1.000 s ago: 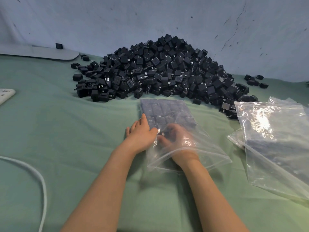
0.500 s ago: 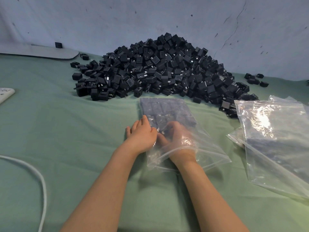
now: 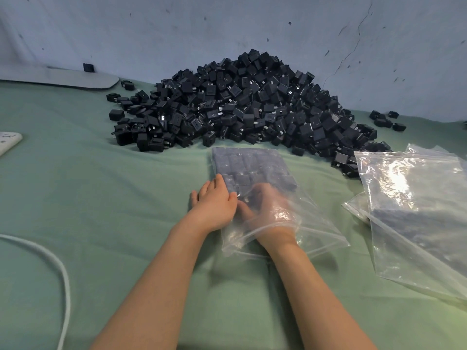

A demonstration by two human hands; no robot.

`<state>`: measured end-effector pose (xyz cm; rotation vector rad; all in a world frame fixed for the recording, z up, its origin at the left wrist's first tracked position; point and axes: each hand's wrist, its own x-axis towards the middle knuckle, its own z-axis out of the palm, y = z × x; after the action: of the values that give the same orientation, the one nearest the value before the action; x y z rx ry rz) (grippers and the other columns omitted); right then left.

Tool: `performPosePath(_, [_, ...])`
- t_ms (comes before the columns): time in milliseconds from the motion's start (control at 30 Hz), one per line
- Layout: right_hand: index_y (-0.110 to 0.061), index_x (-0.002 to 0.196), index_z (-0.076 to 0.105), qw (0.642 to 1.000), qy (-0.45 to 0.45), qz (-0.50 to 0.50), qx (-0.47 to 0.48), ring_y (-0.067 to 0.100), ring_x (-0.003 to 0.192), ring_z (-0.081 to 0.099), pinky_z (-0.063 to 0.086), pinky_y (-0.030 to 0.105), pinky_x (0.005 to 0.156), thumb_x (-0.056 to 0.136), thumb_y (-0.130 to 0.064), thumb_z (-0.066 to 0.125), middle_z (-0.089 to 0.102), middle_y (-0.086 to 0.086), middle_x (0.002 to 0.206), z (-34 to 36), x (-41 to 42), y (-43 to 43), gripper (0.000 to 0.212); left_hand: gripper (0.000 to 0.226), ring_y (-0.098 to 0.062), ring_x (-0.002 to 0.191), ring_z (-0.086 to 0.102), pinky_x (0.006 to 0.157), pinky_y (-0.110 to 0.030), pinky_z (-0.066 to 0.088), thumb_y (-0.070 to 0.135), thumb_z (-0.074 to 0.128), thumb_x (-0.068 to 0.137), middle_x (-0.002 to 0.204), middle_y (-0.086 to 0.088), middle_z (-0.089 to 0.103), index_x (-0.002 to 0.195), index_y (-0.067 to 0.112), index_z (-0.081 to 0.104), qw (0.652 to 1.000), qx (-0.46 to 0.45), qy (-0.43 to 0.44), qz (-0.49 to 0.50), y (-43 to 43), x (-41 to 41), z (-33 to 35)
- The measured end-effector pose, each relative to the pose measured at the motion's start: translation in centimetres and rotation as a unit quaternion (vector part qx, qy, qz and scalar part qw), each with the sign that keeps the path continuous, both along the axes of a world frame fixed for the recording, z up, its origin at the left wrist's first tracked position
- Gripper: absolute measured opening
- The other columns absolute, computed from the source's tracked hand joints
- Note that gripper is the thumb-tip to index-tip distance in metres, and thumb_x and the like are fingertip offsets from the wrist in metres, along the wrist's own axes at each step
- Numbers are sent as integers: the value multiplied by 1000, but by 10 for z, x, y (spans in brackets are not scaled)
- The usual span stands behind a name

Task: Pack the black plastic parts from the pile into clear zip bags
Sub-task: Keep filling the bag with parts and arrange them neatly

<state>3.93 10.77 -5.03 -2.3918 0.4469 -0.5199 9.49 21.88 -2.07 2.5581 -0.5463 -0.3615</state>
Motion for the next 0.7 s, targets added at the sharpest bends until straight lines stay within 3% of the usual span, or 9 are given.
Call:
performPosePath(133, [-27,91,48,1000,-7,6,15,17,85,55,44,29,75,78,-48,67,56,-2,94,-2,0,-1,31,61,-25,145,9,117,-46,8,32,28,101,157,-11,15,150,5,4,1000,-13,-10,9,-1,1,-2])
performPosePath(267, [-27,91,47,1000,-5,6,15,18,86,56,47,32,77,78,-46,66,57,-2,93,-3,0,-1,30,47,-32,126,39,104,-43,34,38,48,92,133,-11,49,129,10,41,995,-74,-42,59,4,6,-3])
performPosePath(433, [-27,88,43,999,1,17,39,27,92,56,48,45,86,82,-43,65,57,4,96,-3,1,1,28,41,-28,108,55,96,-37,43,35,52,91,125,-10,52,126,13,51,979,-155,-48,123,10,14,-4])
performPosePath(500, [-28,85,43,1000,0,8,28,25,91,56,49,45,85,81,-44,65,58,3,95,-2,2,1,27,47,-31,122,44,104,-37,34,35,47,94,140,-13,37,136,14,43,981,-150,-72,100,8,14,-6])
performPosePath(567, [-31,81,42,1000,-1,-6,31,22,89,57,50,42,83,79,-44,66,59,1,94,0,2,2,27,55,-28,142,13,115,-39,14,40,40,97,157,-6,9,148,22,26,988,-118,-89,50,4,10,-8])
performPosePath(633, [-29,82,45,1000,4,-22,18,19,87,58,50,38,80,78,-47,65,60,-2,93,2,3,2,27,58,-22,145,-10,117,-42,-2,45,29,99,159,2,-11,151,27,12,994,-64,-84,16,-1,7,-12])
performPosePath(700, [-28,82,47,1000,12,-26,8,18,85,57,49,34,77,79,-49,63,59,-2,93,3,3,2,26,58,-21,145,-15,116,-43,-7,48,20,100,158,1,-17,152,28,3,998,-11,-60,13,-2,8,-17])
